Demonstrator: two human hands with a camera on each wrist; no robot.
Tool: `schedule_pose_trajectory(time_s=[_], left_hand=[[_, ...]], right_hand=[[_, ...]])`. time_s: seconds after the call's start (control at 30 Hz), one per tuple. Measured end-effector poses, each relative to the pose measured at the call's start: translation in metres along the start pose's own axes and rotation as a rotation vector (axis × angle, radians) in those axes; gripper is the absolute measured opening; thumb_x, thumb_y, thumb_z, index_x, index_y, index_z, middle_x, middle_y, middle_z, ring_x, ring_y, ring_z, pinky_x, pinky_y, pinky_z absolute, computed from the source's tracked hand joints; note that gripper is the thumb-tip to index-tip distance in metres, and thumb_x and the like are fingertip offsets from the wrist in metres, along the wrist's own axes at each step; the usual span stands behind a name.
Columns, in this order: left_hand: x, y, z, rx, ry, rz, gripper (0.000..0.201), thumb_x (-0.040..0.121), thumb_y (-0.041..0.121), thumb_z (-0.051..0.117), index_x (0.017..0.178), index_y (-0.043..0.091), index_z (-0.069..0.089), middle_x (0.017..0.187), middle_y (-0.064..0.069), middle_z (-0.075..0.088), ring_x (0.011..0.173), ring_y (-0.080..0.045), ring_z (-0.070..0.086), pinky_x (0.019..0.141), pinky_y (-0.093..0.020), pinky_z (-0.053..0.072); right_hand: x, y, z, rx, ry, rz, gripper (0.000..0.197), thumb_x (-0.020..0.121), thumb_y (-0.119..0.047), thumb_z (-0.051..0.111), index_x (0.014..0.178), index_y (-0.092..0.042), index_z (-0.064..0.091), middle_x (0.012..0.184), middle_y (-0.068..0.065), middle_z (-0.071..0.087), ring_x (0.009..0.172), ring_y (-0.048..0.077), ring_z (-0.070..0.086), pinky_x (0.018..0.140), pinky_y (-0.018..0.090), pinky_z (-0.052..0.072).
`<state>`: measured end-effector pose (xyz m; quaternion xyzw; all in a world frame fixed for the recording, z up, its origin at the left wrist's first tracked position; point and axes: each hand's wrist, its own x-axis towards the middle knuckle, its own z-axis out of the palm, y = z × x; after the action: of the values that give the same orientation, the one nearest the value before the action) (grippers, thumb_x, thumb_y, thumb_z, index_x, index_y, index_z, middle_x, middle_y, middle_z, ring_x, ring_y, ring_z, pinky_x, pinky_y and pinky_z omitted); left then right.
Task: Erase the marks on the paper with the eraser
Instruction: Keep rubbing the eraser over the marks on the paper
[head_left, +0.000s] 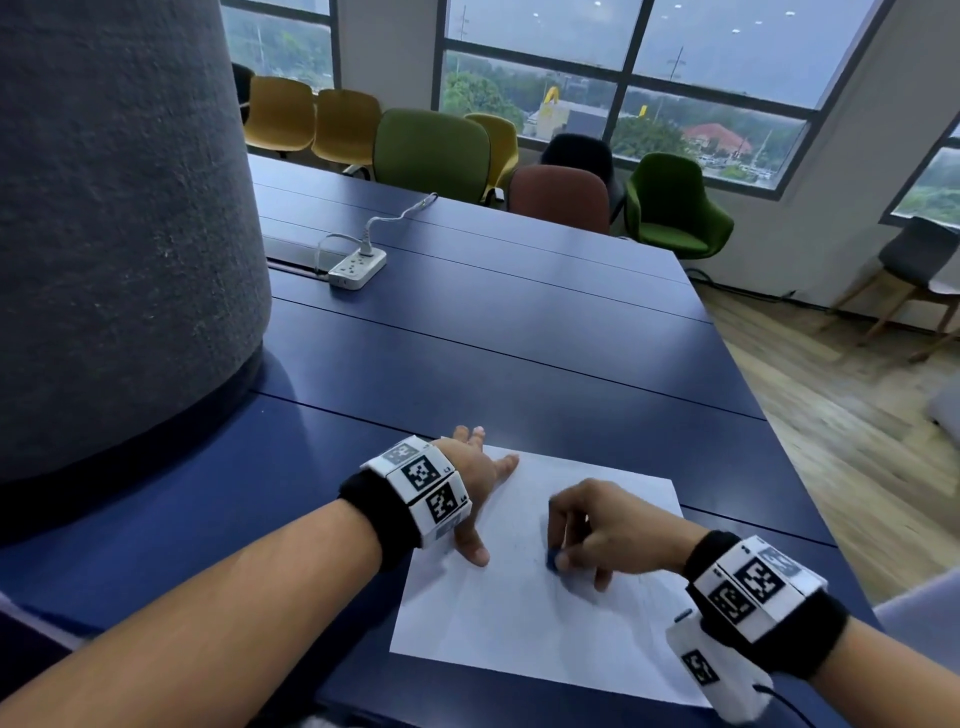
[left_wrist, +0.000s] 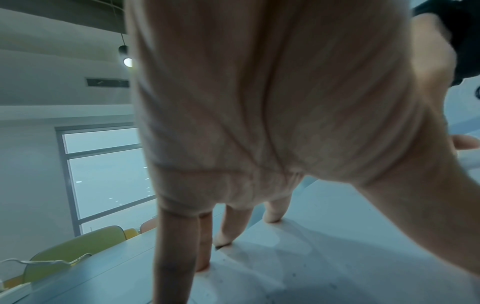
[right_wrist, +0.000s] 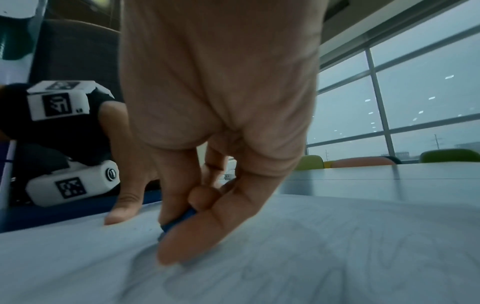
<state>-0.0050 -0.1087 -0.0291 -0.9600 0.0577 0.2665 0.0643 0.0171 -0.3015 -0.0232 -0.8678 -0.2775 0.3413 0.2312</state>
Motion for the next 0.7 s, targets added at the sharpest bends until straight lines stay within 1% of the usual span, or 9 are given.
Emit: schedule_pose_trajectory(time_s=[0.07,0.17,0.23,0.3,0.33,0.47,0.5,0.63,0.7], left_hand=[[0.001,0.000,0.000,0.010,0.005,-0.001,0.131,0.065,0.059,0.081,0.155,0.033,-0.010,0.162,-0.018,-0.009,0.149,-0.037,-0.001,0.113,-0.053,0.023],[0.000,0.000,0.000,0.013,0.004,-0.002,0.131,0.065,0.059,0.081,0.155,0.032,-0.010,0.162,-0.018,-0.009,0.148,-0.037,-0.001,0.113,-0.053,0.024],[0.001,0.000,0.000,0.012,0.003,0.000,0.131,0.065,0.059,0.081,0.155,0.032,-0.010,0.162,-0.018,-0.009,0.148,-0.037,-0.001,0.113,-0.053,0.024],[0.001,0.000,0.000,0.009,0.001,-0.001,0.131,0.065,0.059,0.081,0.154,0.033,-0.011,0.162,-0.017,-0.010,0.149,-0.037,-0.002,0.113,-0.053,0.023],[0.001,0.000,0.000,0.008,0.000,-0.003,0.131,0.065,0.059,0.081,0.154,0.033,-0.011,0.162,-0.017,-0.010,0.149,-0.037,-0.002,0.114,-0.053,0.023],[0.000,0.000,-0.001,0.008,0.002,-0.005,0.131,0.065,0.058,0.082,0.155,0.032,-0.010,0.162,-0.018,-0.010,0.149,-0.037,-0.001,0.113,-0.053,0.023],[0.000,0.000,-0.001,0.007,-0.002,-0.004,0.131,0.065,0.058,0.082,0.154,0.033,-0.011,0.162,-0.018,-0.011,0.149,-0.037,-0.002,0.114,-0.053,0.023],[0.001,-0.001,0.000,0.001,0.002,-0.004,0.132,0.065,0.058,0.082,0.154,0.033,-0.011,0.162,-0.018,-0.011,0.149,-0.037,-0.002,0.114,-0.052,0.023],[0.000,-0.001,0.000,0.004,0.003,-0.007,0.131,0.065,0.058,0.082,0.154,0.033,-0.011,0.161,-0.018,-0.011,0.149,-0.037,-0.003,0.114,-0.052,0.022]], right_hand=[[-0.002,0.001,0.001,0.028,0.018,-0.008,0.012,0.080,0.001,0.067,0.078,-0.011,0.062,0.084,0.013,0.073,0.064,0.022,0.065,0.056,0.034,0.059],[-0.013,0.000,0.009,-0.003,-0.224,0.000,0.016,0.079,0.003,0.064,0.079,-0.013,0.063,0.079,0.007,0.072,0.067,0.021,0.065,0.056,0.030,0.057],[-0.011,0.001,0.007,0.005,-0.156,0.015,0.014,0.079,0.003,0.063,0.079,-0.011,0.063,0.075,0.004,0.072,0.064,0.021,0.064,0.058,0.032,0.059],[-0.007,0.003,0.004,0.052,0.013,0.019,0.012,0.080,0.003,0.064,0.078,-0.009,0.062,0.078,0.013,0.072,0.061,0.021,0.064,0.060,0.036,0.061],[-0.007,0.003,0.004,0.066,0.034,0.017,0.012,0.080,0.002,0.064,0.077,-0.009,0.062,0.079,0.015,0.072,0.060,0.021,0.064,0.059,0.037,0.061],[-0.016,-0.001,0.009,0.023,-0.215,0.019,0.015,0.078,0.003,0.064,0.078,-0.012,0.063,0.080,0.007,0.072,0.067,0.022,0.064,0.060,0.033,0.059],[-0.014,-0.001,0.007,0.015,-0.197,0.027,0.015,0.078,0.003,0.064,0.078,-0.012,0.064,0.082,0.008,0.073,0.068,0.023,0.065,0.061,0.034,0.060],[0.001,0.004,-0.001,0.048,0.104,0.024,0.011,0.079,0.001,0.066,0.076,-0.009,0.063,0.083,0.016,0.073,0.060,0.024,0.065,0.060,0.039,0.061],[-0.001,0.004,0.001,0.048,-0.021,0.023,0.011,0.078,0.002,0.065,0.077,-0.008,0.063,0.081,0.016,0.072,0.061,0.022,0.065,0.059,0.037,0.061]])
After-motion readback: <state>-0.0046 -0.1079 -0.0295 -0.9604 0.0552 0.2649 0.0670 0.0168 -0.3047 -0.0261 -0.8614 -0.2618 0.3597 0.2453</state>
